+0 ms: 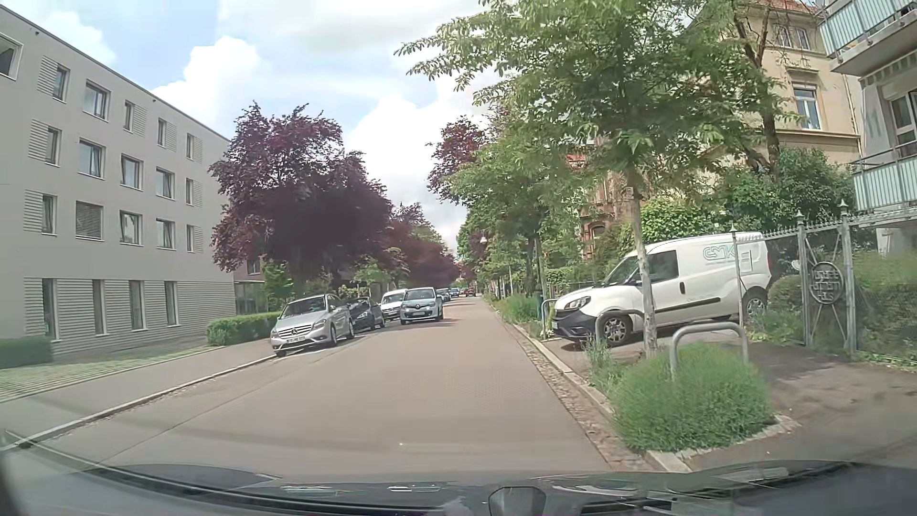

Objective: Follow the waypoints while adhering to traffic rules and regulations

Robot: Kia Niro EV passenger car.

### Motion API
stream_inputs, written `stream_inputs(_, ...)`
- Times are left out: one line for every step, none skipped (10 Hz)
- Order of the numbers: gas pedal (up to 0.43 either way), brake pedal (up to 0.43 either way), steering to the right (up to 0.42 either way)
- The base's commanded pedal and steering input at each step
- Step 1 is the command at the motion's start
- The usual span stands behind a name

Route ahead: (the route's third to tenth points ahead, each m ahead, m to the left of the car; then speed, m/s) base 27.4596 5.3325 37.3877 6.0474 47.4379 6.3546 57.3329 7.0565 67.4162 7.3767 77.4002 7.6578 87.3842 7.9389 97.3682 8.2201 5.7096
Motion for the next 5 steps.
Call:
stream_inputs(0.039, 0.000, -0.010)
stream_inputs(0.039, 0.000, -0.006)
stream_inputs(0.039, 0.000, -0.005)
stream_inputs(0.047, 0.000, -0.005)
stream_inputs(0.059, 0.000, -0.007)
